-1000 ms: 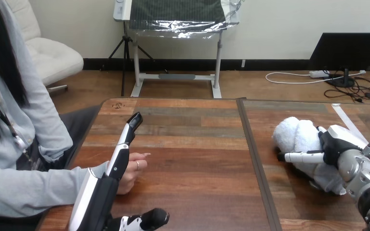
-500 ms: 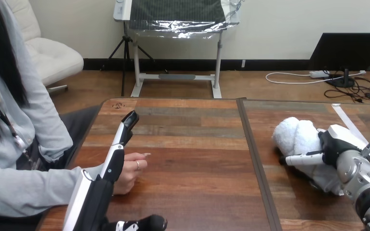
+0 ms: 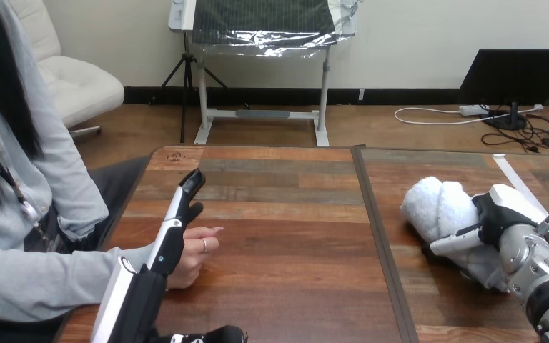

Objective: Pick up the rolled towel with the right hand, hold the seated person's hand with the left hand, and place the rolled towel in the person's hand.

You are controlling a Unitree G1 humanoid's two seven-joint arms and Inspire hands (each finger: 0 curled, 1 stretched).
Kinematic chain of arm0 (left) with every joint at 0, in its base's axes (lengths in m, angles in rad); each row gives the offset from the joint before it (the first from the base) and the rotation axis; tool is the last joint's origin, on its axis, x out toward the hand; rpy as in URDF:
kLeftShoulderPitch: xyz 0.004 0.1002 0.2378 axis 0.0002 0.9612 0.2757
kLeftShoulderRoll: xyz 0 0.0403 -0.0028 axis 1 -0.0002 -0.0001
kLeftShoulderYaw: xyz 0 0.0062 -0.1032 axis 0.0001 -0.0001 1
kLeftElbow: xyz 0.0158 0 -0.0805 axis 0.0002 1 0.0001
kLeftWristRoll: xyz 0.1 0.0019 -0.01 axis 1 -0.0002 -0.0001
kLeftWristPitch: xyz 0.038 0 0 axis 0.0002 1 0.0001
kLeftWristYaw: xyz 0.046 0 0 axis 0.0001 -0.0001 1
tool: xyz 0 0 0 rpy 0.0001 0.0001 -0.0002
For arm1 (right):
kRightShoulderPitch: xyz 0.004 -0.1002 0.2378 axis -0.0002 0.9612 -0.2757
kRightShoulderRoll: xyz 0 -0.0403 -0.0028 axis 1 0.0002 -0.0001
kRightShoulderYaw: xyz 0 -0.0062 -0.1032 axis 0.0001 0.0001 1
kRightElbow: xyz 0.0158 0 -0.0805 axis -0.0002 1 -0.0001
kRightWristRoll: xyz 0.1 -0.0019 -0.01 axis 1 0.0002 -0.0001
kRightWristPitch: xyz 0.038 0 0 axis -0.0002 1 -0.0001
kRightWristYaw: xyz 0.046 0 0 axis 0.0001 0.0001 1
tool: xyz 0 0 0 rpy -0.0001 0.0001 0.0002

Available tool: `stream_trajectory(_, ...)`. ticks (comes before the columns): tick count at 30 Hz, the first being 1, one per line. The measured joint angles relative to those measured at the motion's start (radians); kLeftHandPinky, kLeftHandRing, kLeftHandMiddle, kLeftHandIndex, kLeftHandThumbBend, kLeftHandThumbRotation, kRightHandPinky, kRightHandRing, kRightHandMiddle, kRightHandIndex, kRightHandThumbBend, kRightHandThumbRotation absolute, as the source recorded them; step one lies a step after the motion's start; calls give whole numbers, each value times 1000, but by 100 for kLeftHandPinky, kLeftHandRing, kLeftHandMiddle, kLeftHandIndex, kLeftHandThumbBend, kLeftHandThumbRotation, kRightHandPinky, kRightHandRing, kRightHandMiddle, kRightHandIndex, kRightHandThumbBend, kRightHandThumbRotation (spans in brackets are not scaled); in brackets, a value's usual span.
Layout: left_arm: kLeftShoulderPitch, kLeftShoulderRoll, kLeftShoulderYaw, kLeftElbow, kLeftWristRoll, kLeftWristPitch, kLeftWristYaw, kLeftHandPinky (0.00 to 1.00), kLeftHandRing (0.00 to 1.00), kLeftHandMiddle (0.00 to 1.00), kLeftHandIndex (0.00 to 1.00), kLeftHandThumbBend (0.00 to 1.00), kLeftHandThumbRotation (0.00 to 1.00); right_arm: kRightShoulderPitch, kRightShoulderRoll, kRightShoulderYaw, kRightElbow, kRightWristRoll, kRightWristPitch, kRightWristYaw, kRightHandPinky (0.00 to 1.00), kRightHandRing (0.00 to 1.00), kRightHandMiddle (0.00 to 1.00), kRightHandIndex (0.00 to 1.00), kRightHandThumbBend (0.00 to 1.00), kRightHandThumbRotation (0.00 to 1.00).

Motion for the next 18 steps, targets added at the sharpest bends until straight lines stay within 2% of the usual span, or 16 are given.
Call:
stream_trajectory(3, 2, 0, 2, 0, 0, 0, -1, 92, 100, 100, 100, 100, 79, 1, 2, -1, 0, 0, 0, -10, 50, 66, 70, 60, 91, 2)
stream_trajectory(11, 6, 0, 10, -1, -1, 0, -3, 91, 100, 100, 100, 100, 78, 1, 2, -12, 0, 15, -1, -17, 51, 67, 69, 53, 87, 0)
stream_trajectory(18, 6, 0, 15, 0, -7, -1, -9, 91, 100, 100, 100, 100, 78, 4, 1, -33, 0, 36, -11, -17, 52, 69, 71, 51, 85, 0)
